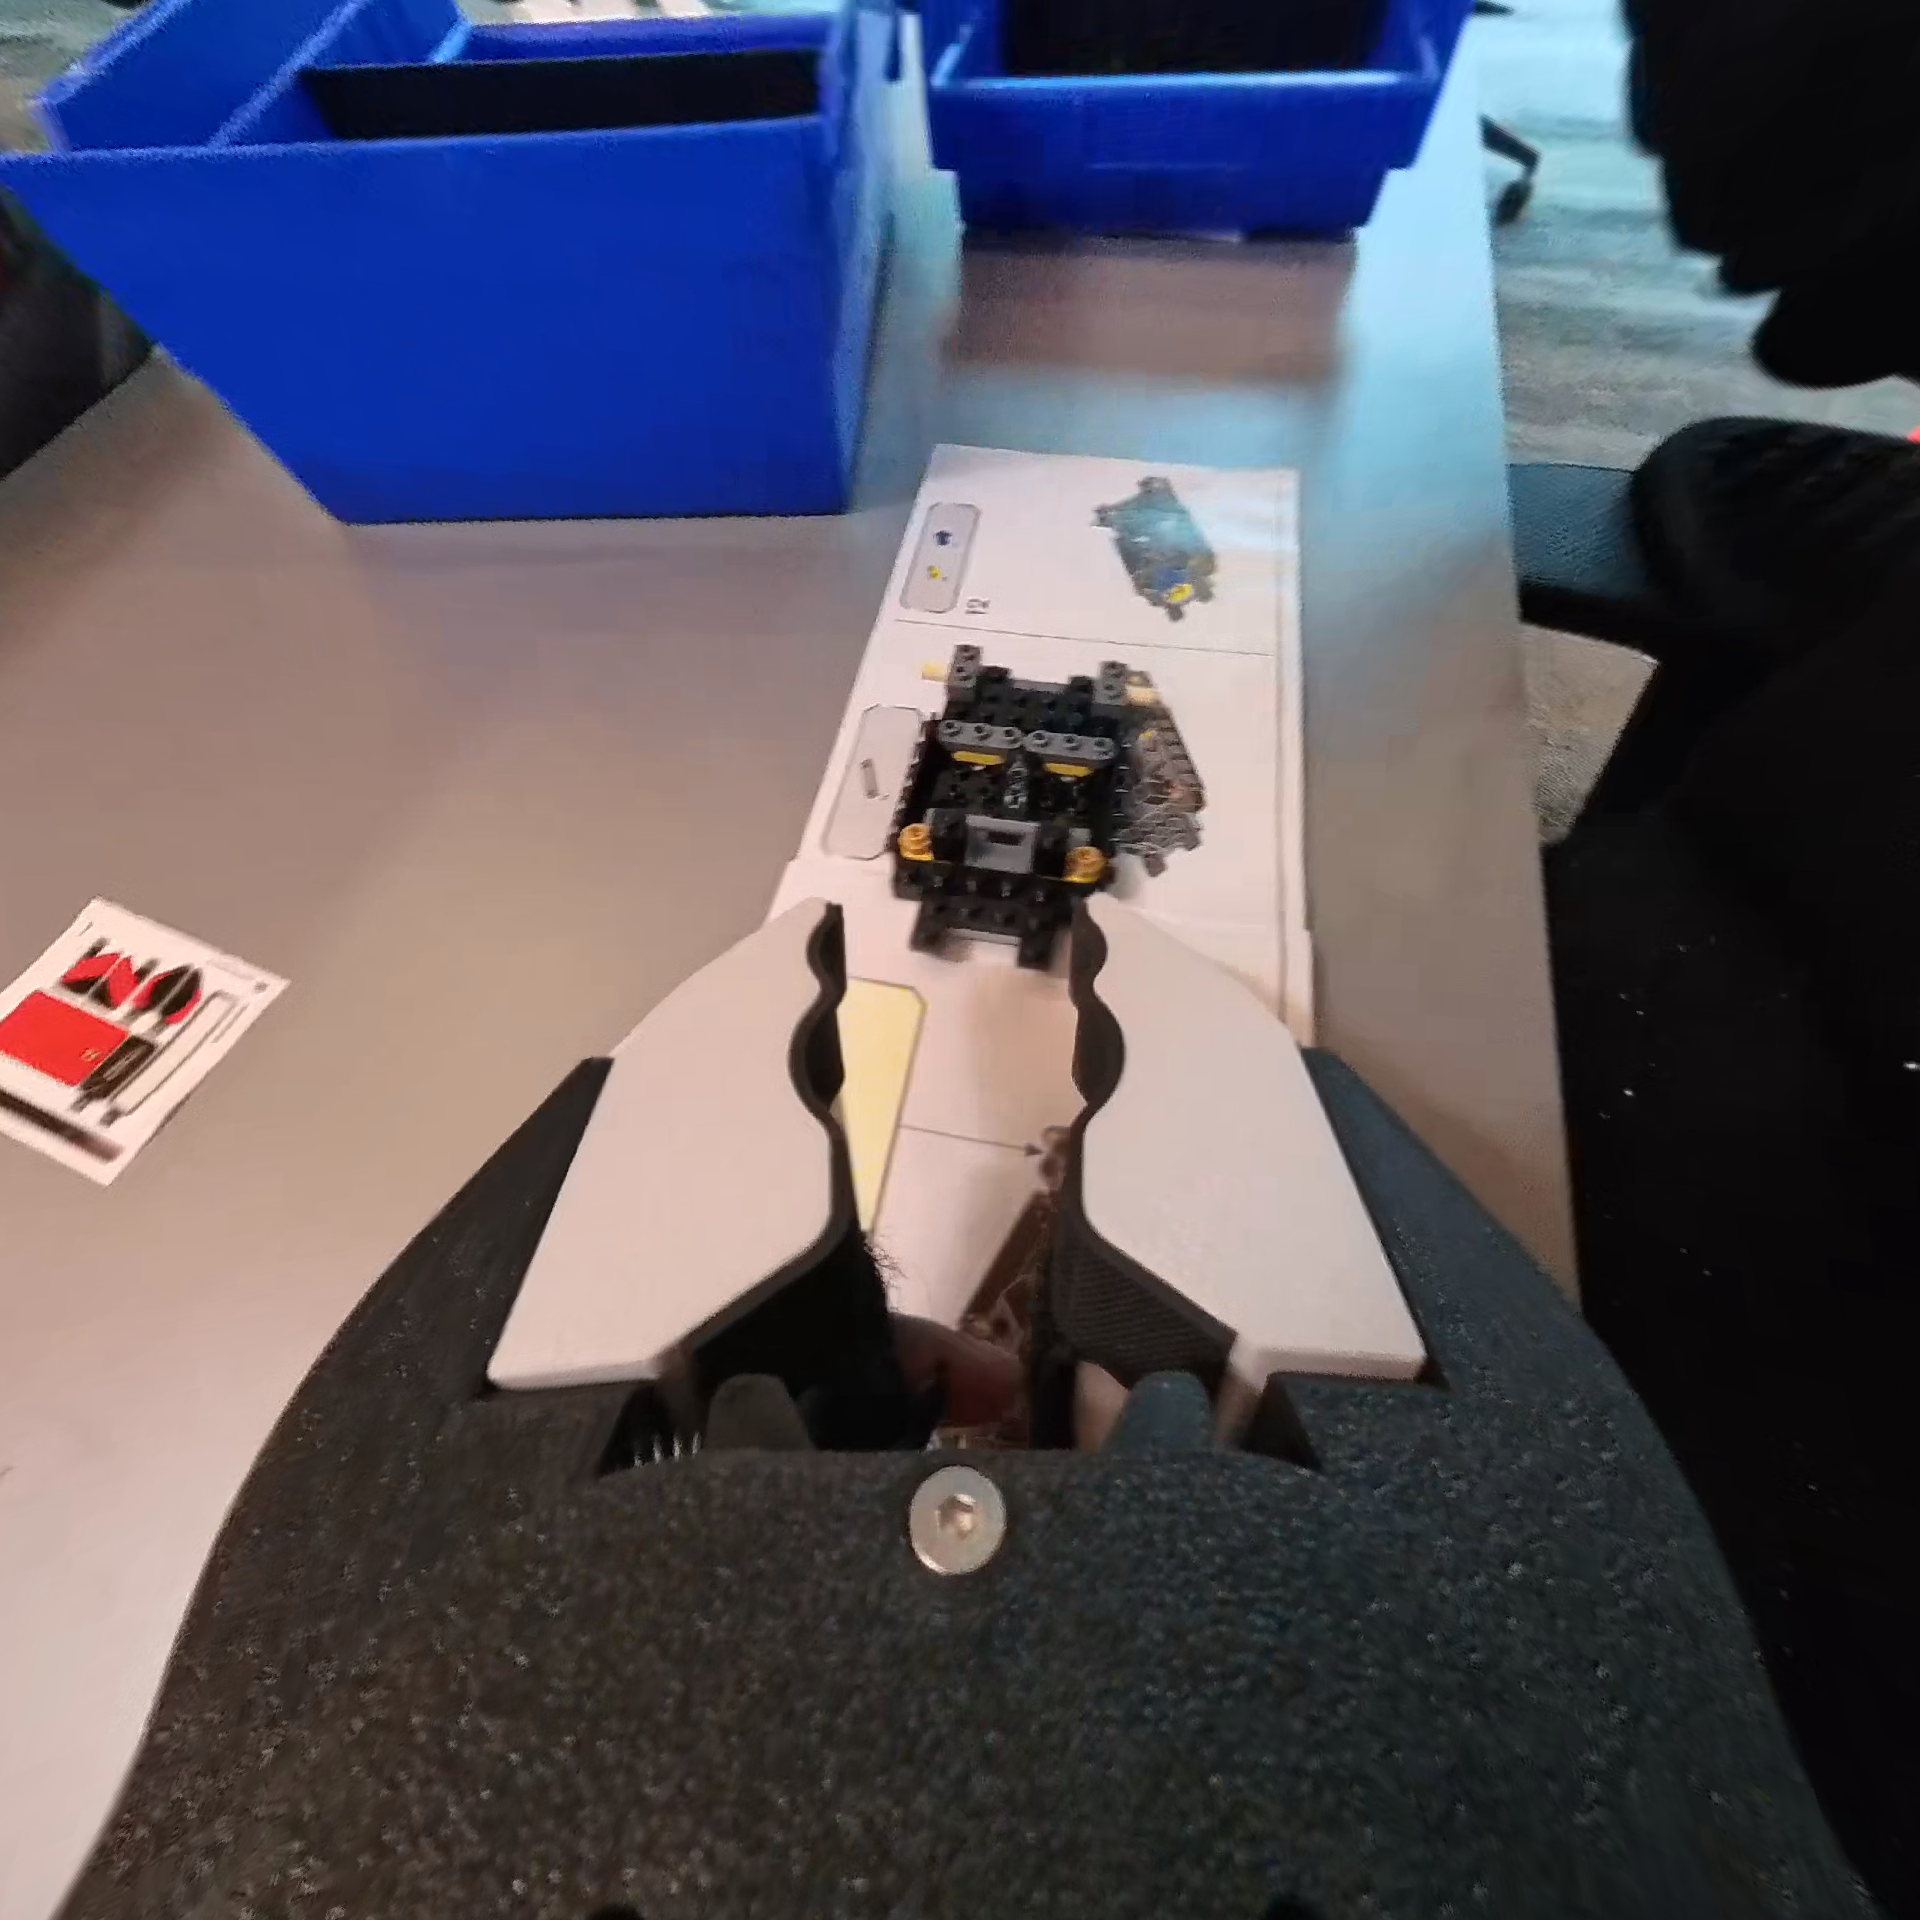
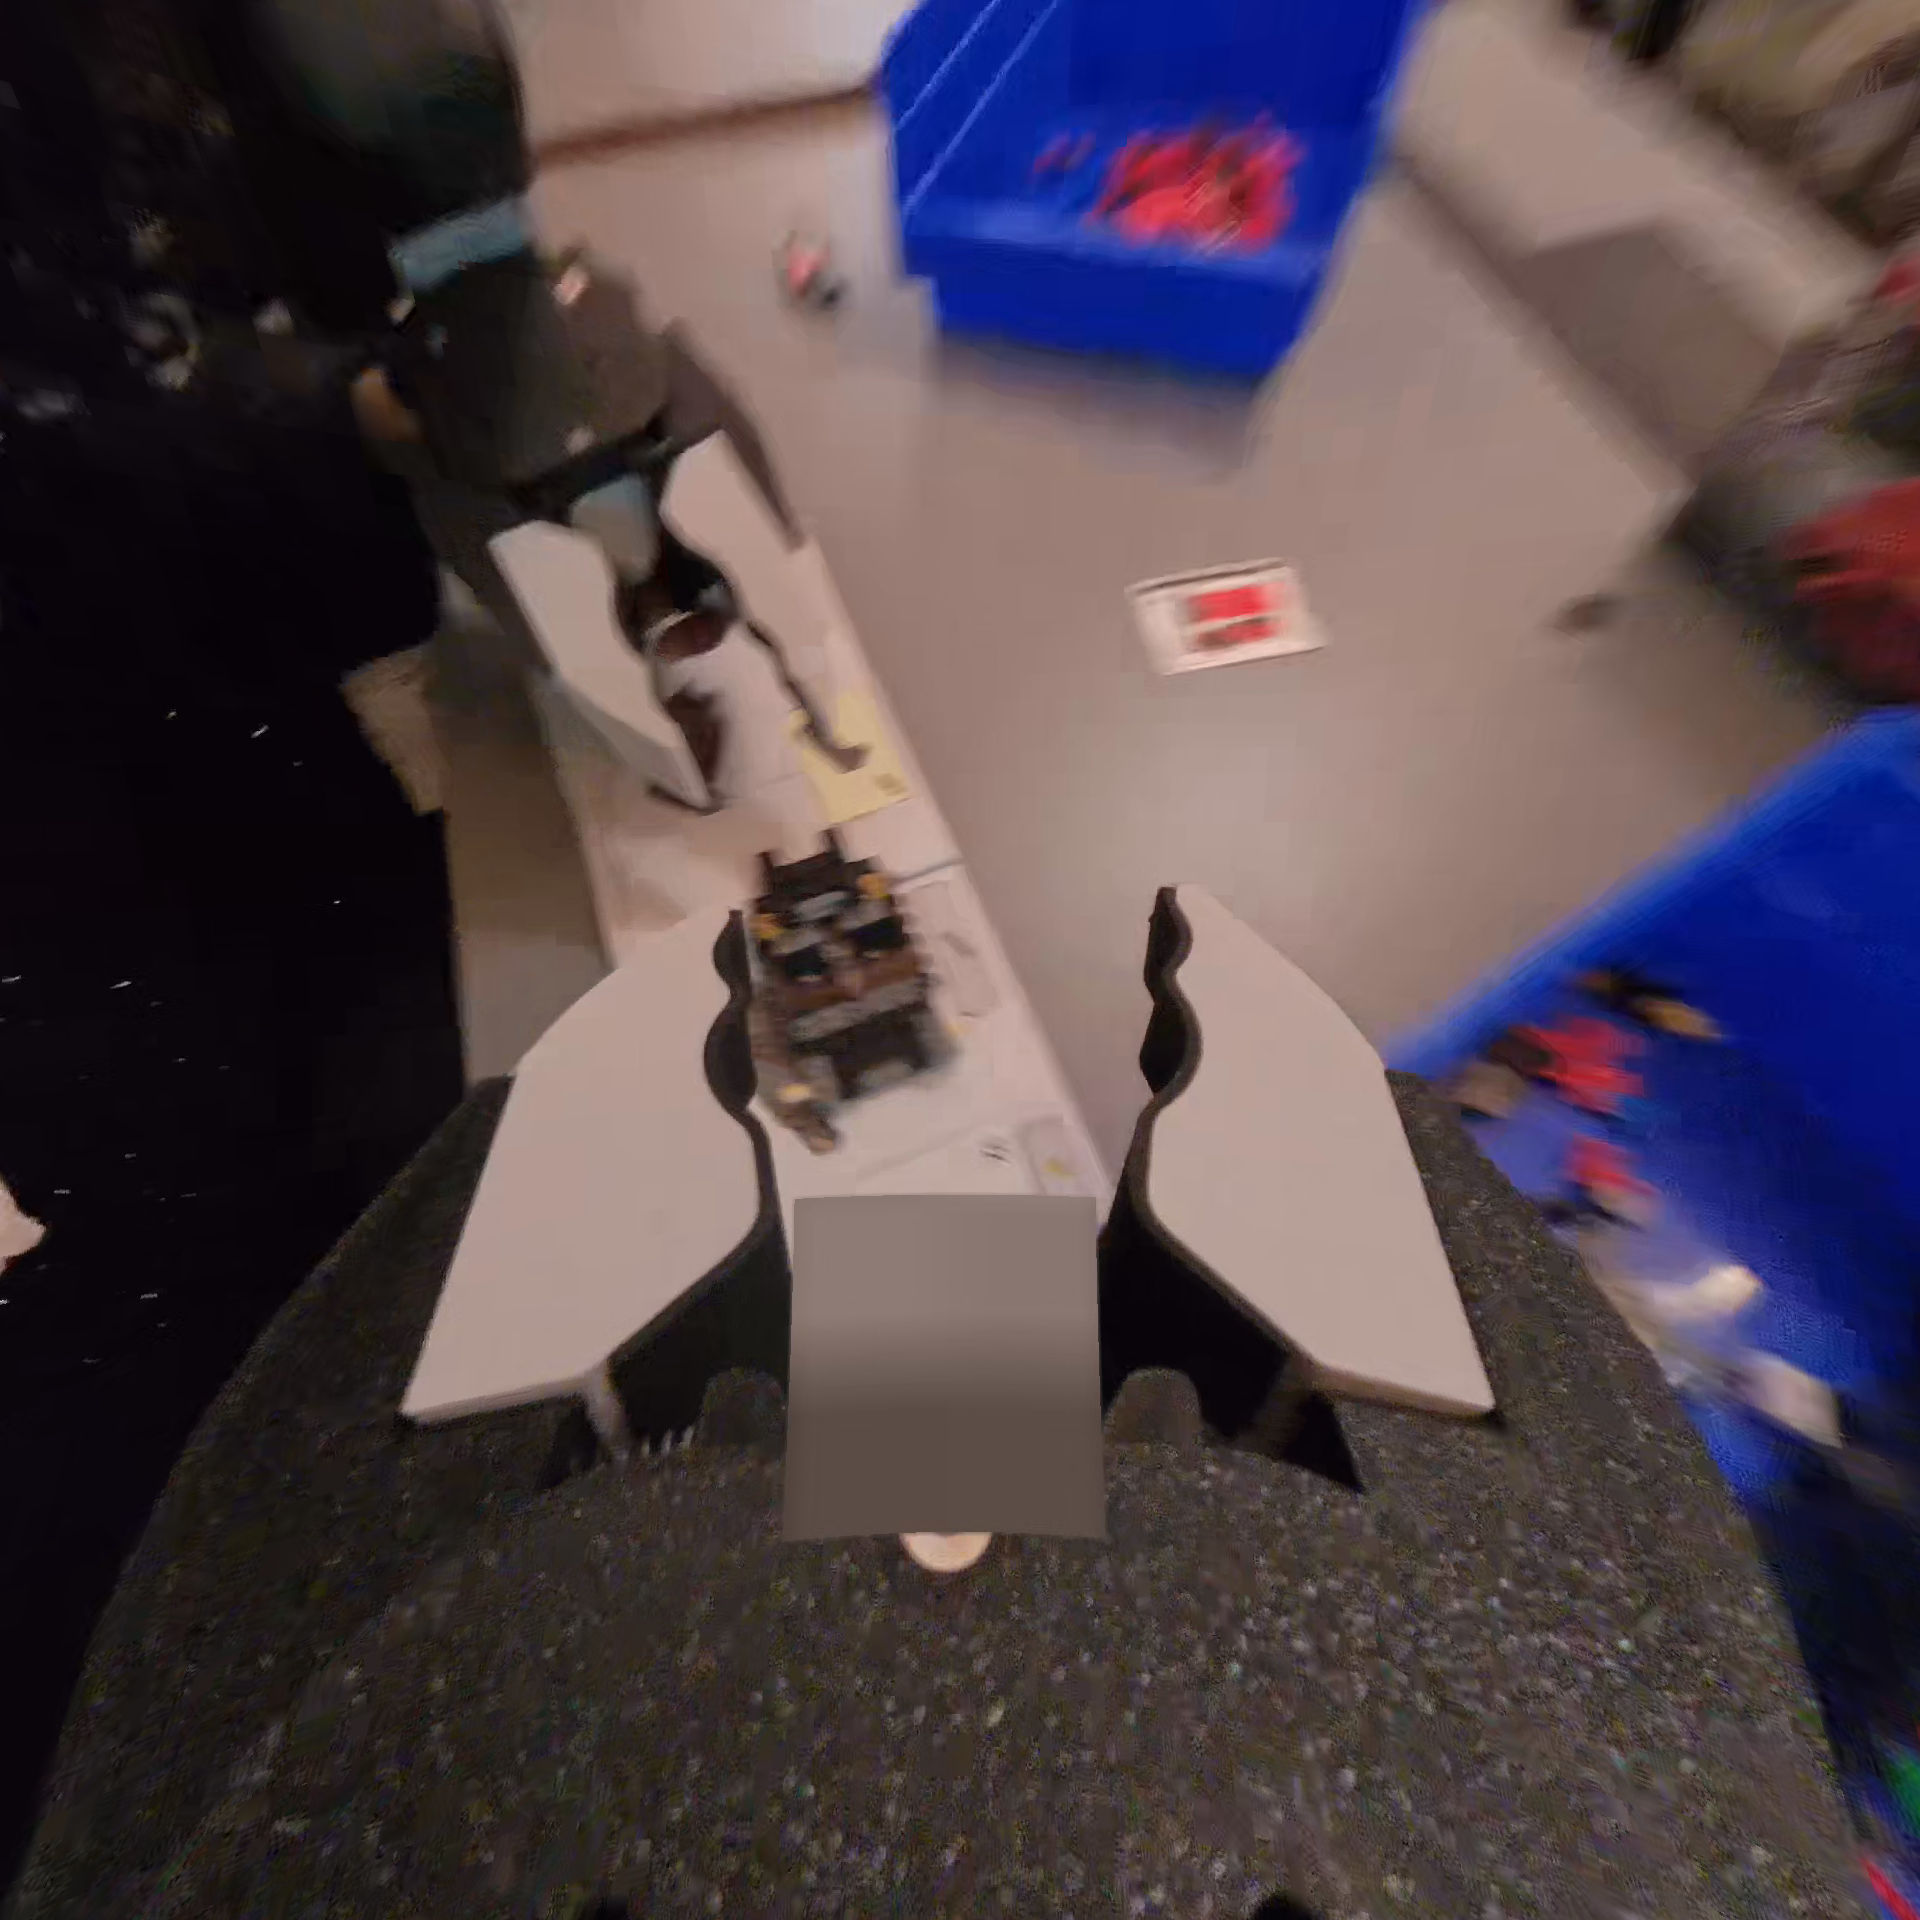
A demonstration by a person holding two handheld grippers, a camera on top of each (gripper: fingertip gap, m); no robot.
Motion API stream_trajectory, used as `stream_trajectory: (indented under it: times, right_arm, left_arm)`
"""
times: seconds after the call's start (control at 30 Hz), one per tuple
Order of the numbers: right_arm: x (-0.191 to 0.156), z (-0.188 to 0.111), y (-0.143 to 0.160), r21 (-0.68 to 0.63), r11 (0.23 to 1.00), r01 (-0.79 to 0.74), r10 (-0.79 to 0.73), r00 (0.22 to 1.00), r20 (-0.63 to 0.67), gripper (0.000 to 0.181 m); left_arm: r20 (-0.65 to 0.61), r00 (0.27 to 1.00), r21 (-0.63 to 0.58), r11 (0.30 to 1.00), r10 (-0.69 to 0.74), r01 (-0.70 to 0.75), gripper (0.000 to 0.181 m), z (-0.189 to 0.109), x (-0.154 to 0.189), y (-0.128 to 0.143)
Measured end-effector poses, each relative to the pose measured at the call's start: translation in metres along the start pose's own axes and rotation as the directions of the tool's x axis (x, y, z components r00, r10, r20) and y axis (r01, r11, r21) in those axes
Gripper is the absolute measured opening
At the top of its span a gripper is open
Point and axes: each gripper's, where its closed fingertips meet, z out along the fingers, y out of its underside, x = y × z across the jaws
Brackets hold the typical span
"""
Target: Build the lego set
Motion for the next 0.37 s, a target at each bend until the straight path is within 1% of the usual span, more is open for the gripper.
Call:
stream_trajectory:
  times: [0.03, 0.07, 0.1, 0.17, 0.2, 0.23, 0.27, 0.3, 0.37]
  right_arm:
    - [0.019, -0.024, -0.004, 0.035, 0.999, 0.014, -0.011, 0.997, -0.075, 0.071]
    - [0.037, -0.046, -0.006, 0.043, 0.999, 0.032, -0.026, 0.991, -0.131, 0.069]
    - [0.053, -0.063, -0.005, 0.024, 0.999, 0.048, -0.044, 0.986, -0.163, 0.067]
    - [0.081, -0.086, -0.001, -0.053, 0.996, 0.066, -0.074, 0.981, -0.180, 0.063]
    - [0.092, -0.092, 0.001, -0.107, 0.990, 0.088, -0.105, 0.981, -0.164, 0.055]
    - [0.101, -0.095, 0.003, -0.161, 0.977, 0.139, -0.161, 0.978, -0.135, 0.034]
    - [0.110, -0.096, 0.002, -0.198, 0.959, 0.202, -0.226, 0.968, -0.107, 0.009]
    - [0.119, -0.093, 0.001, -0.222, 0.941, 0.256, -0.280, 0.956, -0.085, 0.000]
    - [0.134, -0.083, 0.001, -0.270, 0.908, 0.321, -0.338, 0.941, -0.019, 0.000]
  left_arm:
    - [0.027, 1.000, 0.008, 1.000, -0.013, 0.013, 0.042, -0.001, -0.007, 0.000]
    - [0.055, 0.998, 0.019, 1.000, -0.026, 0.025, 0.042, -0.002, -0.014, 0.000]
    - [0.077, 0.996, 0.032, 0.999, -0.038, 0.036, 0.042, -0.004, -0.021, -0.001]
    - [0.104, 0.993, 0.071, 0.996, -0.057, 0.050, 0.041, -0.006, -0.031, -0.005]
    - [0.119, 0.991, 0.096, 0.994, -0.062, 0.050, 0.037, -0.009, -0.037, -0.008]
    - [0.135, 0.989, 0.125, 0.991, -0.064, 0.047, 0.025, -0.011, -0.041, -0.012]
    - [0.132, 0.989, 0.154, 0.987, -0.063, 0.042, 0.001, -0.015, -0.044, -0.015]
    - [0.113, 0.991, 0.182, 0.982, -0.077, 0.055, 0.000, -0.018, -0.045, -0.019]
    - [0.141, 0.979, 0.254, 0.962, -0.145, 0.106, 0.000, -0.025, -0.058, -0.029]
